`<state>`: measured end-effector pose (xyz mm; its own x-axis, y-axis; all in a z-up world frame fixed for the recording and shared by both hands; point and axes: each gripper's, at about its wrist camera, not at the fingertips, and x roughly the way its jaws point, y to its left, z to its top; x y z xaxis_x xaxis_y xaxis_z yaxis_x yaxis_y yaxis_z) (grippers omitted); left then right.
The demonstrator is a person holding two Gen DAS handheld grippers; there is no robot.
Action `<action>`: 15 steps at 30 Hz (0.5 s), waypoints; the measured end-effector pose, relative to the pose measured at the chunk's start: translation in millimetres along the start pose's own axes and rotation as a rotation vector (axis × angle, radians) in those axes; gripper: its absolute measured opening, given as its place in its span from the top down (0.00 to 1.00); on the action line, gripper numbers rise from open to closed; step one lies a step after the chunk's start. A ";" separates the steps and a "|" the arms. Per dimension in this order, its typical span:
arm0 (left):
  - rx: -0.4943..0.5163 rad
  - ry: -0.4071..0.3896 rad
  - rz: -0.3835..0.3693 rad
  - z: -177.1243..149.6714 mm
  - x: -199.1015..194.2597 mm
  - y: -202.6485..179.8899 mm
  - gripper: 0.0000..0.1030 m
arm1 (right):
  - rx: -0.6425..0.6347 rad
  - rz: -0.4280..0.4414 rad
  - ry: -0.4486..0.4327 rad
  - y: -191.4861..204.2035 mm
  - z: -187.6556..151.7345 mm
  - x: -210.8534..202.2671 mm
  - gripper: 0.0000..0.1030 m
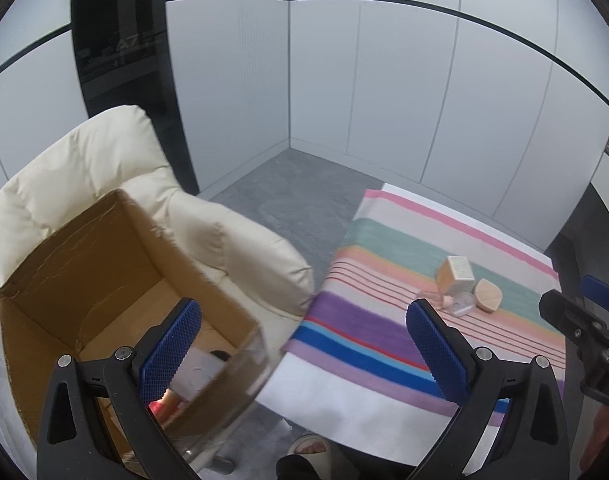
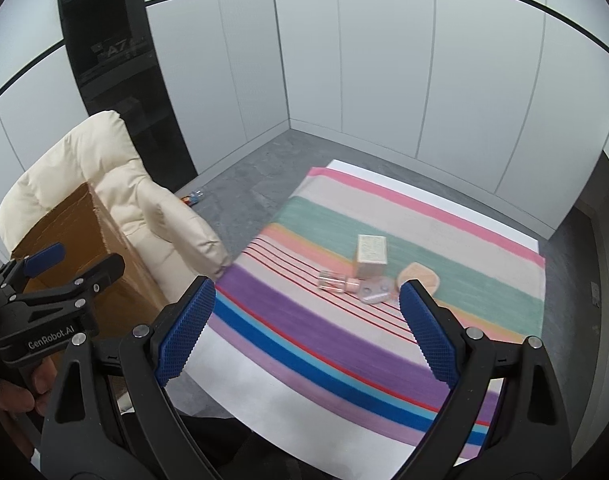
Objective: Organize objects
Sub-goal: 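Move both open tools back over the rug toward the remaining items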
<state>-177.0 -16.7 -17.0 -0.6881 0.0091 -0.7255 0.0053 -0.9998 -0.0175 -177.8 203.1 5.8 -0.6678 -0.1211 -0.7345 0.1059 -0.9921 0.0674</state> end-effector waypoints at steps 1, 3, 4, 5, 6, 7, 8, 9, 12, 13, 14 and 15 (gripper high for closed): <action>0.006 0.001 -0.005 0.3 0.3 -4.7 0.00 | 0.004 -0.007 -0.001 -5.0 -1.5 -1.7 0.08; 0.017 -0.001 -0.019 2.3 1.1 -14.9 0.00 | 0.017 -0.019 0.000 -15.8 -4.7 -4.6 0.08; 0.019 -0.004 -0.023 2.1 0.2 -18.6 0.00 | 0.022 -0.025 0.000 -20.8 -6.2 -6.0 0.08; 0.022 -0.006 -0.027 2.8 0.2 -23.0 0.00 | 0.027 -0.032 0.000 -26.4 -7.8 -7.9 0.08; 0.027 -0.006 -0.034 3.5 0.8 -28.6 0.00 | 0.034 -0.039 0.000 -31.9 -9.1 -9.5 0.08; 0.034 -0.005 -0.040 4.0 1.8 -34.6 0.00 | 0.041 -0.044 0.001 -37.6 -10.8 -10.9 0.08; 0.037 -0.004 -0.043 3.5 1.9 -39.2 0.00 | 0.049 -0.050 0.004 -43.3 -12.4 -12.1 0.08; 0.044 -0.003 -0.050 3.7 2.9 -45.4 0.00 | 0.057 -0.057 0.005 -49.6 -14.2 -13.4 0.08; 0.070 -0.001 -0.067 3.2 4.8 -63.4 0.00 | 0.089 -0.072 0.012 -68.8 -19.4 -15.8 0.08; 0.079 -0.001 -0.072 2.8 4.9 -69.0 0.00 | 0.097 -0.077 0.017 -74.4 -21.4 -15.9 0.08; 0.089 0.000 -0.077 2.2 5.5 -75.7 0.00 | 0.106 -0.085 0.021 -80.5 -23.4 -15.8 0.08; 0.101 0.001 -0.082 1.6 6.7 -82.9 0.00 | 0.115 -0.093 0.026 -87.7 -25.7 -15.5 0.08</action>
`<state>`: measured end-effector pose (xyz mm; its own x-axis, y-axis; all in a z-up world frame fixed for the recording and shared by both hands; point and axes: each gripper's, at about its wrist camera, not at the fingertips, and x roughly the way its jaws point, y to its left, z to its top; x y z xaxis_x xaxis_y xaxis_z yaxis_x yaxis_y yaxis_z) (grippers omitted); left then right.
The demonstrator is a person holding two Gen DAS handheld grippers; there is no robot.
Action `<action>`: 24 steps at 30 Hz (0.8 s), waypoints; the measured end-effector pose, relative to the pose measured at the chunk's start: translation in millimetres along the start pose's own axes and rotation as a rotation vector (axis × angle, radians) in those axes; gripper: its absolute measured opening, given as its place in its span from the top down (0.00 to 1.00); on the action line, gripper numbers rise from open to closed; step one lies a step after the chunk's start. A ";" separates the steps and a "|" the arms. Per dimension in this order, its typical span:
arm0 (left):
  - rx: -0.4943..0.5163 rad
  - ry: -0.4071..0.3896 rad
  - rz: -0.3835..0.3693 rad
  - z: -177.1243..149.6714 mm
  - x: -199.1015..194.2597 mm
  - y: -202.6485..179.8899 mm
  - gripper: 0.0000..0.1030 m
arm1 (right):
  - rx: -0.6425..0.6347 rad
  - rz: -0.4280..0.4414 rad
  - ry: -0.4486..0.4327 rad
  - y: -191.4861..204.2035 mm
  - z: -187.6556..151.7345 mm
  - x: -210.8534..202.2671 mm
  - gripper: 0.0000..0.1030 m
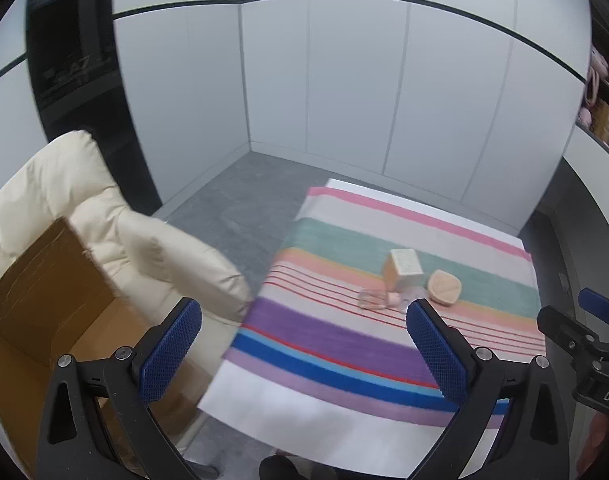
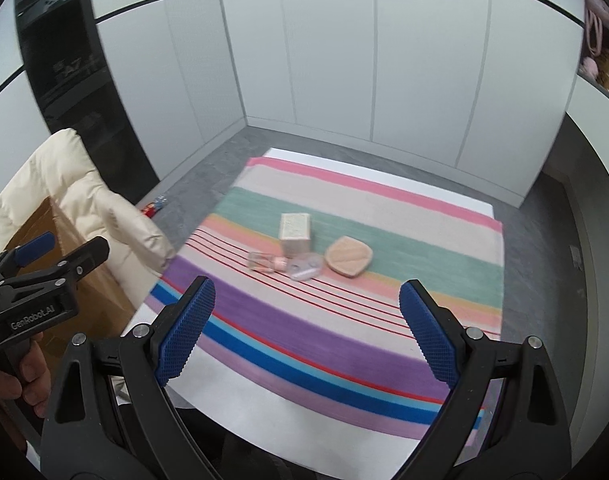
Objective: Organize objects
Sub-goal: 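Move both open tools back over the rug toward the remaining items, then grasp the glass bottle with the left tool while the right tool grasps the peach sponge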
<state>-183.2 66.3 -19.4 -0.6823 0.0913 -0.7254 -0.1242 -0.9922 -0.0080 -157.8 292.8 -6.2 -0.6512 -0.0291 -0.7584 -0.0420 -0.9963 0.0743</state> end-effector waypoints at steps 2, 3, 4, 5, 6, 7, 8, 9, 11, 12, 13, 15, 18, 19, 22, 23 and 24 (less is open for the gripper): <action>0.006 -0.004 0.003 -0.8 2.3 -10.9 0.00 | 0.022 -0.016 0.002 -12.3 -2.0 1.5 0.08; 0.013 0.006 -0.005 -1.9 5.7 -17.9 0.00 | 0.035 -0.026 0.003 -19.2 -2.8 2.5 0.08; 0.019 0.016 -0.014 -2.7 8.5 -23.4 0.00 | 0.045 -0.033 0.008 -25.5 -3.8 4.4 0.08; 0.026 0.025 -0.022 -3.7 12.2 -30.1 0.00 | 0.053 -0.040 0.014 -31.6 -5.0 6.6 0.08; 0.031 0.035 -0.029 -5.1 15.6 -36.5 0.00 | 0.060 -0.048 0.016 -36.7 -6.7 7.9 0.08; 0.036 0.042 -0.036 -6.1 17.9 -41.5 0.00 | 0.067 -0.054 0.018 -42.0 -7.8 9.2 0.08; 0.039 0.053 -0.049 -6.6 20.5 -46.9 0.00 | 0.074 -0.058 0.020 -47.0 -9.1 10.7 0.08; 0.040 0.067 -0.069 -6.9 24.0 -52.5 0.00 | 0.077 -0.065 0.017 -52.5 -10.1 12.3 0.08; 0.043 0.077 -0.079 -8.1 29.4 -60.4 0.00 | 0.076 -0.083 0.019 -61.7 -13.9 16.7 0.08; 0.049 0.078 -0.074 -8.8 33.6 -64.5 0.00 | 0.078 -0.086 0.034 -67.2 -17.4 21.0 0.08; 0.056 0.080 -0.068 -10.0 37.9 -67.9 0.00 | 0.083 -0.086 0.053 -72.8 -22.4 26.0 0.08; 0.064 0.090 -0.055 -13.6 50.5 -73.5 0.00 | 0.094 -0.100 0.087 -82.5 -30.7 34.8 0.08; 0.045 0.113 -0.046 -24.1 74.6 -76.4 0.00 | 0.102 -0.100 0.118 -92.7 -36.6 49.5 0.08; 0.042 0.120 -0.040 -27.0 81.7 -77.0 0.00 | 0.096 -0.096 0.124 -93.6 -37.4 54.9 0.08; 0.028 0.137 -0.020 -35.7 103.4 -77.1 0.01 | 0.060 -0.102 0.138 -92.3 -38.4 74.4 0.08; 0.017 0.135 -0.017 -38.1 110.0 -77.1 0.01 | 0.055 -0.098 0.141 -91.9 -38.9 81.3 0.08; 0.010 0.141 -0.025 -39.5 116.9 -77.5 0.01 | 0.055 -0.089 0.148 -92.2 -40.1 89.3 0.08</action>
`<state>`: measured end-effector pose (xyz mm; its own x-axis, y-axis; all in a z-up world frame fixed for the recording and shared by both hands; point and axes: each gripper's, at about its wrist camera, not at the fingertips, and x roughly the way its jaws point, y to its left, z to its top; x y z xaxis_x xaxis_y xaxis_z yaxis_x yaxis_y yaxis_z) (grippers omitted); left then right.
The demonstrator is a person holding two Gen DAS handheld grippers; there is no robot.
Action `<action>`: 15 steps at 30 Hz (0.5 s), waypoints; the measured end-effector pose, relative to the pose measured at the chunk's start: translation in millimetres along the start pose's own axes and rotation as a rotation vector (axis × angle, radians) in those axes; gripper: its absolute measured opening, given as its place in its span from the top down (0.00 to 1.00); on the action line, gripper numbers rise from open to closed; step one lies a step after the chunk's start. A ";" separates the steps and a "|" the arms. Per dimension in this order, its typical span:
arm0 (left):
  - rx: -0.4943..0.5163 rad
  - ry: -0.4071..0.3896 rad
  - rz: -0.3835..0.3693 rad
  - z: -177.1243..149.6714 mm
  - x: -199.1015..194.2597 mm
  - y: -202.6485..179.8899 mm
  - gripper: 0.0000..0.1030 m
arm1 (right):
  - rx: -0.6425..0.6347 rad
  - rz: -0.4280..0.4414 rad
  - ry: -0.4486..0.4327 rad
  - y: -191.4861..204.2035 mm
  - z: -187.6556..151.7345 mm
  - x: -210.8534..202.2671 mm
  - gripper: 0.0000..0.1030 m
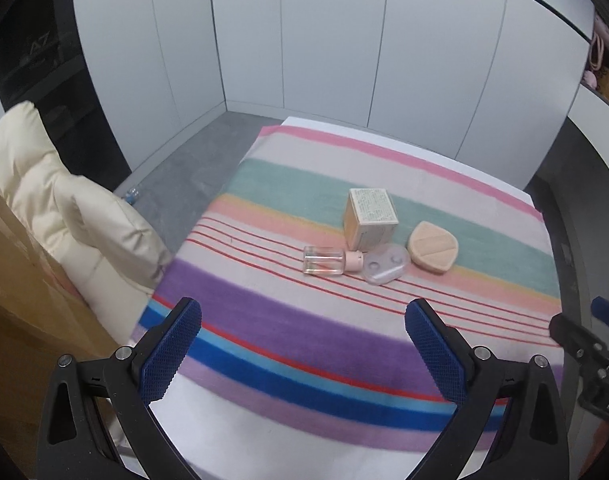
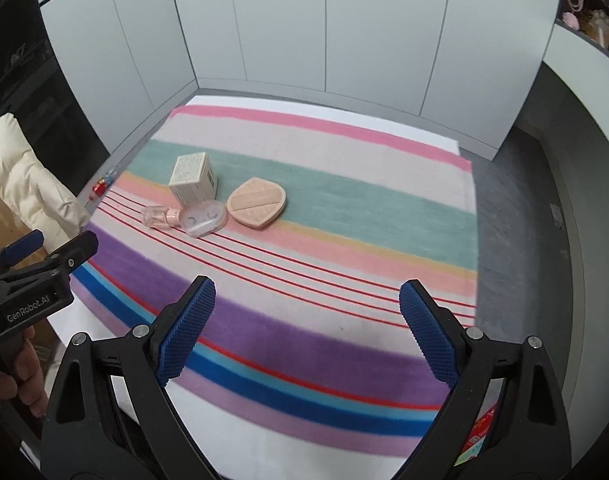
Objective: Organize objects
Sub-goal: 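Grasp the glass bottle with the left tool while the right tool grasps the peach sponge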
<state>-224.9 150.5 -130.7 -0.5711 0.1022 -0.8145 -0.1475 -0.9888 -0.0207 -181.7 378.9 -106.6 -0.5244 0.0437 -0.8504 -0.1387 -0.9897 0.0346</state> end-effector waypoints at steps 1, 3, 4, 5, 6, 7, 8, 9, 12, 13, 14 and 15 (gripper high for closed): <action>-0.006 0.010 -0.005 -0.1 7.2 -0.5 0.01 | -0.003 0.012 0.013 0.8 -0.2 8.4 0.08; -0.012 0.027 -0.004 1.1 25.4 -4.1 0.02 | -0.010 0.022 0.021 2.0 -1.9 20.7 0.08; -0.009 0.030 -0.002 2.3 30.7 -4.9 0.02 | -0.015 0.024 0.027 2.7 -3.3 28.9 0.08; 0.000 0.036 0.002 3.4 39.3 -7.5 0.03 | -0.024 0.028 0.037 4.0 -4.1 37.1 0.08; 0.009 0.040 0.003 4.3 46.7 -9.5 0.04 | -0.032 0.028 0.046 5.1 -4.5 46.5 0.08; 0.017 0.044 -0.002 4.9 53.5 -10.7 0.04 | -0.032 0.030 0.054 5.4 -4.2 54.7 0.08; 0.023 0.048 -0.003 4.5 59.9 -11.8 0.04 | -0.027 0.037 0.061 5.3 -3.2 63.3 0.08; 0.034 0.051 0.003 5.5 67.9 -13.1 0.04 | -0.022 0.043 0.065 5.5 -1.9 71.8 0.08; 0.063 0.055 0.003 6.3 87.5 -14.5 0.04 | -0.031 0.044 0.056 8.2 4.3 92.9 0.08; 0.063 0.058 0.005 6.1 92.9 -13.9 0.04 | -0.037 0.041 0.057 9.6 6.1 99.7 0.08; 0.054 0.066 0.000 6.1 101.4 -12.1 0.05 | -0.043 0.039 0.062 10.8 7.6 107.7 0.08; 0.047 0.073 -0.008 6.0 106.6 -10.6 0.05 | -0.048 0.038 0.068 11.8 9.0 116.0 0.08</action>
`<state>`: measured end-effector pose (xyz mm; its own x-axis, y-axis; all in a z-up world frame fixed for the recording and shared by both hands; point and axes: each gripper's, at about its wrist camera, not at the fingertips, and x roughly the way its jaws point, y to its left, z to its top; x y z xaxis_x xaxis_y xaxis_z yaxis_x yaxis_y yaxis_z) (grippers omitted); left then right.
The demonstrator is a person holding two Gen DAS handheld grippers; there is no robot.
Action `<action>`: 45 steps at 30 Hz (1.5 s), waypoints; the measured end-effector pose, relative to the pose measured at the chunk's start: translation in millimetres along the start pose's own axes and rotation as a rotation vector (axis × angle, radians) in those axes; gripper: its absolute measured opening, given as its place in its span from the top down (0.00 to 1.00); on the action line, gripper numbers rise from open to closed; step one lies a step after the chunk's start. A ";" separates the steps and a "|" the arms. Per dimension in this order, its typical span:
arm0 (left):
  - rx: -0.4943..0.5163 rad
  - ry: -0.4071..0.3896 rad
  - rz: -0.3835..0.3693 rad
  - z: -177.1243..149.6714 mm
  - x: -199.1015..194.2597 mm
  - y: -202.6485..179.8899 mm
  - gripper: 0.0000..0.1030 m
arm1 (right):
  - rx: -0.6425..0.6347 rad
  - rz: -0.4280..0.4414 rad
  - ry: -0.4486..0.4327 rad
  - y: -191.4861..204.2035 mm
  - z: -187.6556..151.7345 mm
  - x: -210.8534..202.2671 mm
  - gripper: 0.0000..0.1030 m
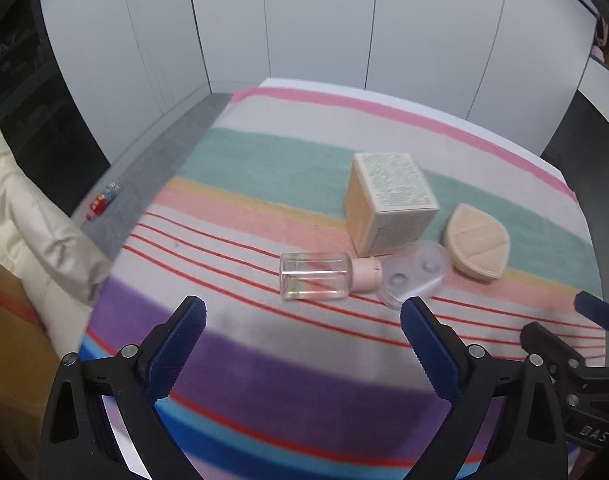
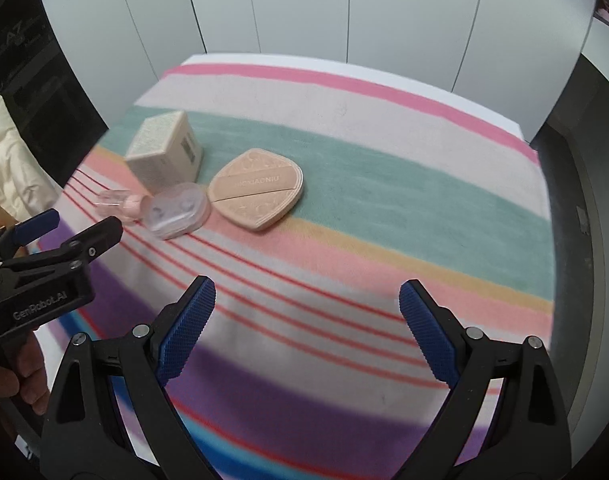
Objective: Organize objects
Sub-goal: 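Grasp the glass bottle with the left tool while the right tool grasps the peach sponge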
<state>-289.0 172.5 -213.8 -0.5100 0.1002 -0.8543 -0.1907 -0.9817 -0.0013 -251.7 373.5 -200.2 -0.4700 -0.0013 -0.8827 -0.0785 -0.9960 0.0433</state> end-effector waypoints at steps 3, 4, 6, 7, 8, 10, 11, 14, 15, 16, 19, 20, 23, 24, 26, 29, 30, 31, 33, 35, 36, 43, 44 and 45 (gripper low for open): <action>-0.003 0.042 -0.015 0.2 18.4 1.7 0.12 | -0.013 -0.014 0.011 1.8 4.9 19.3 0.08; -0.008 0.059 -0.030 0.1 23.7 2.1 0.13 | -0.019 -0.014 0.013 3.3 6.6 25.4 0.08; -0.015 0.055 -0.037 0.2 28.7 3.4 0.13 | -0.024 -0.013 0.017 5.3 9.9 36.4 0.06; -0.011 0.042 -0.034 0.8 29.8 2.7 0.13 | -0.037 -0.030 0.000 7.8 11.8 39.5 0.06; -0.008 0.038 -0.036 1.5 30.9 2.0 0.13 | -0.048 -0.032 -0.015 10.2 14.7 41.6 0.06; 0.005 0.026 -0.038 3.8 33.3 -0.1 0.12 | -0.052 -0.026 -0.027 12.9 20.5 45.8 0.06; 0.005 0.022 -0.038 4.6 34.1 -0.3 0.12 | -0.055 -0.024 -0.030 13.8 23.5 47.7 0.06; -0.009 0.016 -0.028 7.4 36.7 2.3 0.12 | -0.056 -0.021 -0.044 17.0 30.2 51.9 0.06; -0.013 0.015 -0.032 8.1 36.3 2.8 0.12 | -0.058 -0.021 -0.051 18.0 31.2 52.7 0.06; -0.017 0.013 -0.038 9.2 35.9 3.6 0.12 | -0.058 -0.022 -0.057 18.7 31.5 53.2 0.07; -0.022 0.011 -0.046 13.4 37.5 3.1 0.13 | -0.071 -0.016 -0.081 23.5 32.6 52.1 0.19; -0.021 0.004 -0.054 13.6 36.5 3.0 0.18 | -0.081 -0.010 -0.088 26.9 33.0 50.9 0.28; 0.001 -0.003 -0.075 13.8 31.7 1.6 0.36 | -0.109 0.000 -0.086 35.8 37.7 48.3 0.41; 0.005 0.005 -0.085 13.6 30.8 1.5 0.37 | -0.106 0.006 -0.084 37.4 39.1 48.0 0.42; -0.002 0.012 -0.096 13.9 31.1 4.0 0.37 | -0.098 0.014 -0.083 39.4 41.1 46.5 0.43; -0.004 0.012 -0.093 12.1 26.1 6.8 0.37 | -0.086 0.011 -0.092 40.4 43.0 40.5 0.45; -0.009 0.011 -0.093 11.7 24.0 8.7 0.37 | -0.081 0.010 -0.092 40.2 43.1 37.9 0.45; -0.014 0.011 -0.094 11.3 21.3 9.7 0.37 | -0.077 0.010 -0.091 39.8 43.3 35.7 0.45; -0.021 0.010 -0.096 11.8 13.6 11.8 0.37 | -0.072 0.006 -0.091 36.4 40.2 27.0 0.45; -0.026 0.011 -0.094 12.6 5.2 12.0 0.37 | -0.064 0.004 -0.095 34.3 39.8 18.3 0.45; -0.032 0.008 -0.097 12.9 -0.7 12.4 0.37 | -0.058 0.005 -0.096 36.8 42.6 17.7 0.45; 0.000 -0.003 -0.093 15.0 -34.7 6.8 0.37 | -0.030 -0.010 -0.096 32.2 33.8 -14.0 0.45; 0.019 -0.011 -0.078 16.4 -40.2 4.6 0.37 | -0.020 -0.015 -0.099 31.2 32.5 -21.2 0.45; 0.036 -0.021 -0.061 17.9 -46.8 2.4 0.37 | -0.011 -0.015 -0.099 30.2 31.8 -27.3 0.45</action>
<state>-280.6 168.4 -164.6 -0.5139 0.1629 -0.8422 -0.2513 -0.9673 -0.0338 -269.2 346.2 -159.9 -0.5538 0.0224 -0.8324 -0.0771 -0.9967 0.0244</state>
